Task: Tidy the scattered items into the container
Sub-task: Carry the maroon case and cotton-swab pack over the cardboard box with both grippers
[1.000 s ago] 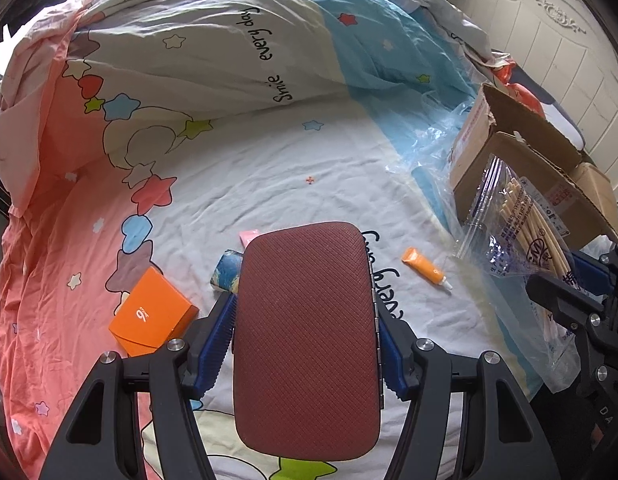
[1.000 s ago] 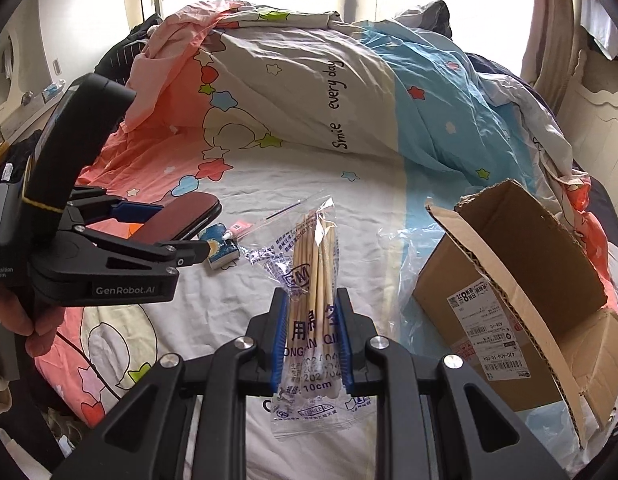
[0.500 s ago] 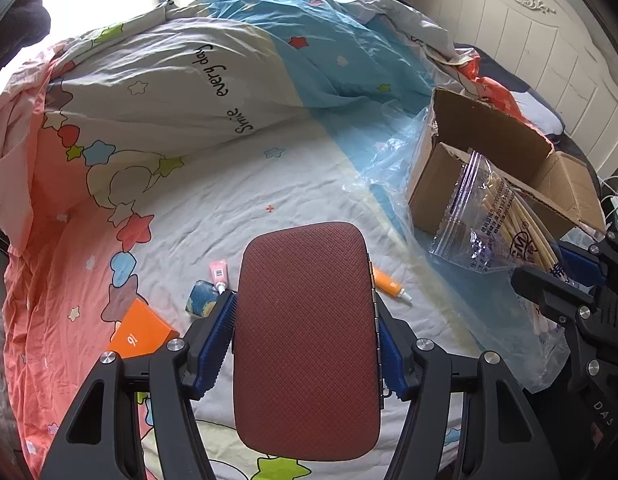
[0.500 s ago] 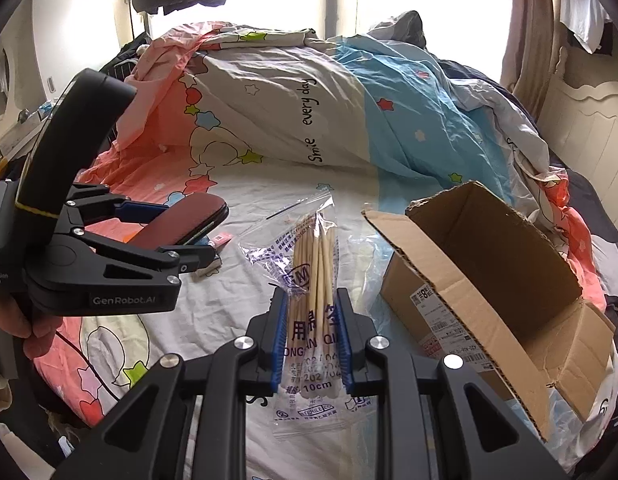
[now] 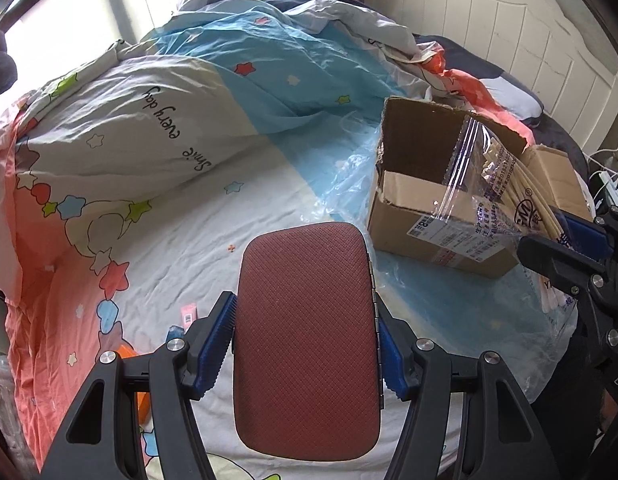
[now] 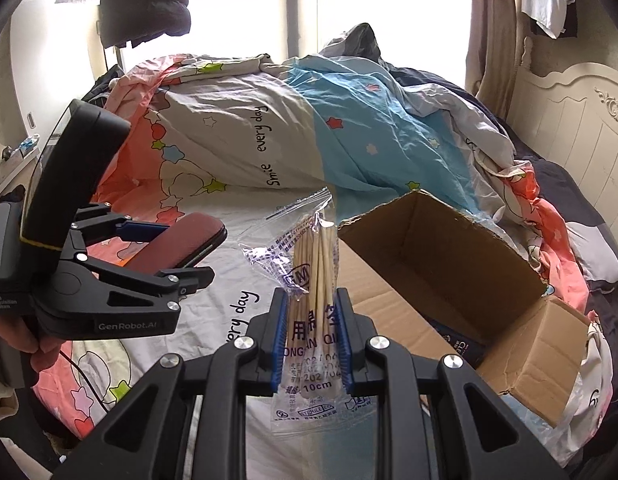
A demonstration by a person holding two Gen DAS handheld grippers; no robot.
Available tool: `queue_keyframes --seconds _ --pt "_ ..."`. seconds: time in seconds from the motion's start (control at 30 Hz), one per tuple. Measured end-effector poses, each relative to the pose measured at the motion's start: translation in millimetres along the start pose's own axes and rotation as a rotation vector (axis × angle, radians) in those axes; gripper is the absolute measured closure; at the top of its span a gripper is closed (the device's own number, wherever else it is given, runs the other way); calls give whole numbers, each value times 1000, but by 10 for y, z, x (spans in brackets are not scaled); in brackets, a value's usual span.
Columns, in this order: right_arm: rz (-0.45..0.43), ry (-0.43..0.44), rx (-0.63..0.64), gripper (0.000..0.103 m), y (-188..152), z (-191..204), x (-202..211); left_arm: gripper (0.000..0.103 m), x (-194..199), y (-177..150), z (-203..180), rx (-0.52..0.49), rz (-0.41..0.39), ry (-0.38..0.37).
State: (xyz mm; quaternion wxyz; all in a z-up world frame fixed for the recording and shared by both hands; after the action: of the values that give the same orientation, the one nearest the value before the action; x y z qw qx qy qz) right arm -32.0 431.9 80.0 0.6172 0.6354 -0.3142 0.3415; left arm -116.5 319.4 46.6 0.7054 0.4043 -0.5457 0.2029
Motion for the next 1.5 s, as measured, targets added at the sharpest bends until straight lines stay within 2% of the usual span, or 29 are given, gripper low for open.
queue_keyframes --seconds 0.2,0.6,0.73,0.8,1.13,1.5 --pt "-3 -25 -42 82 -12 -249 4 38 88 240 -181 -45 -40 1" --pt "-17 -54 -108 82 -52 -654 42 38 111 652 -583 -140 -70 2" --pt "-22 -52 -125 82 -82 -785 20 38 45 795 -680 -160 -56 -4" --pt "-24 -55 -144 82 -97 -860 -8 38 -18 868 -744 -168 -25 -26" --pt "-24 -55 -211 82 -165 -1183 -65 38 -182 1052 -1118 -231 -31 -44" --pt "-36 -79 -227 82 -131 -1398 -89 37 -326 1275 -1361 -267 -32 -59"
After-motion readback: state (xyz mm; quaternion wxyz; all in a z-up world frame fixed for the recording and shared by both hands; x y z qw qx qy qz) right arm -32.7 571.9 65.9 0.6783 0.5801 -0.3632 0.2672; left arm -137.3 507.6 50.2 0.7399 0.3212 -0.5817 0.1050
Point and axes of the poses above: each gripper's, at about its wrist camera, not at the fingertips, and x roughly against the way its jaws point, z to its left, y to its top, the point moved 1 cm from there along -x, roughly the way its jaws point, and after that the axes turned 10 degrees about z, right-handed, at the moved point
